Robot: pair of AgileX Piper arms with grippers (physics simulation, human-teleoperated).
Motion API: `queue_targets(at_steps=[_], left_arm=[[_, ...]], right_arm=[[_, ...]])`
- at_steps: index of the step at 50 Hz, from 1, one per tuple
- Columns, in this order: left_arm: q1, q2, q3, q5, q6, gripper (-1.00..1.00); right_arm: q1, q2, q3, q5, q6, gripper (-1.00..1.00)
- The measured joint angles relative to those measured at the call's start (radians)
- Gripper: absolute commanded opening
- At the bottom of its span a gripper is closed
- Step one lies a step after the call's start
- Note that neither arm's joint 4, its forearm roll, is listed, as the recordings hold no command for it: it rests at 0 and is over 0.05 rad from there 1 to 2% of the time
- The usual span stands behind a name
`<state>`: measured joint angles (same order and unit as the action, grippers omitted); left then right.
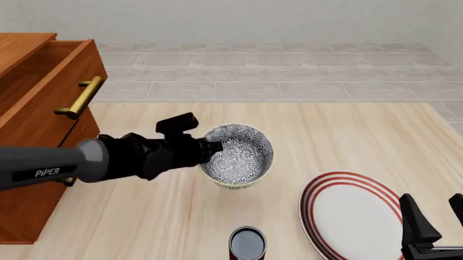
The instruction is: Put the bowl on top of the cabinet.
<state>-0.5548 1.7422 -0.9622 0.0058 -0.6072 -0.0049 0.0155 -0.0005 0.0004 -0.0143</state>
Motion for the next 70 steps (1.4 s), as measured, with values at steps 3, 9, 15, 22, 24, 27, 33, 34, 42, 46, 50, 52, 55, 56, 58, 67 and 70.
queue_targets(at_steps=[3,9,15,22,24,27,33,34,42,46,50,52,55,56,58,67,70], left_arm=[[0.005,-0.014,-0.008,0.023,-0.009,-1.0],[0.012,-0.042,-0.027,0.07,-0.027,-1.0],[0.019,-0.074,-0.045,0.117,-0.049,-1.0],[0.028,-0.111,-0.062,0.163,-0.073,-1.0],[0.031,-0.12,-0.066,0.175,-0.078,-1.0],[0.036,-0.134,-0.072,0.191,-0.085,-1.0],[0.054,-0.168,-0.089,0.233,-0.09,-1.0],[0.057,-0.175,-0.093,0.242,-0.089,-1.0],[0.096,-0.235,-0.122,0.314,-0.091,-1.0],[0.114,-0.269,-0.139,0.349,-0.09,-1.0],[0.134,-0.304,-0.157,0.385,-0.09,-1.0],[0.144,-0.32,-0.166,0.402,-0.09,-1.0],[0.162,-0.344,-0.179,0.427,-0.09,-1.0],[0.167,-0.351,-0.183,0.434,-0.091,-1.0],[0.179,-0.364,-0.19,0.448,-0.091,-1.0],[0.23,-0.408,-0.225,0.501,-0.082,-1.0],[0.247,-0.418,-0.239,0.518,-0.077,-1.0]], right_arm=[[0.0,0.0,0.0,0.0,0.0,1.0],[0.0,-0.001,0.0,0.001,0.0,1.0],[0.001,-0.002,0.0,0.002,0.001,1.0],[0.002,-0.002,0.0,0.002,0.003,1.0],[0.002,-0.003,0.0,0.003,0.003,1.0],[0.002,-0.004,0.0,0.003,0.004,1.0],[0.002,-0.005,0.0,0.005,0.006,1.0],[0.002,-0.005,0.0,0.005,0.006,1.0],[0.005,-0.004,0.0,0.003,0.008,1.0],[0.005,-0.003,0.0,0.002,0.009,1.0],[0.006,-0.002,0.0,0.001,0.009,1.0],[0.007,-0.002,0.0,0.001,0.01,1.0],[0.008,0.0,0.0,0.0,0.01,1.0],[0.008,0.0,0.0,-0.001,0.01,1.0],[0.009,0.002,0.0,-0.002,0.01,1.0],[0.01,0.007,0.0,-0.005,0.011,1.0],[0.011,0.008,0.0,-0.006,0.011,1.0]])
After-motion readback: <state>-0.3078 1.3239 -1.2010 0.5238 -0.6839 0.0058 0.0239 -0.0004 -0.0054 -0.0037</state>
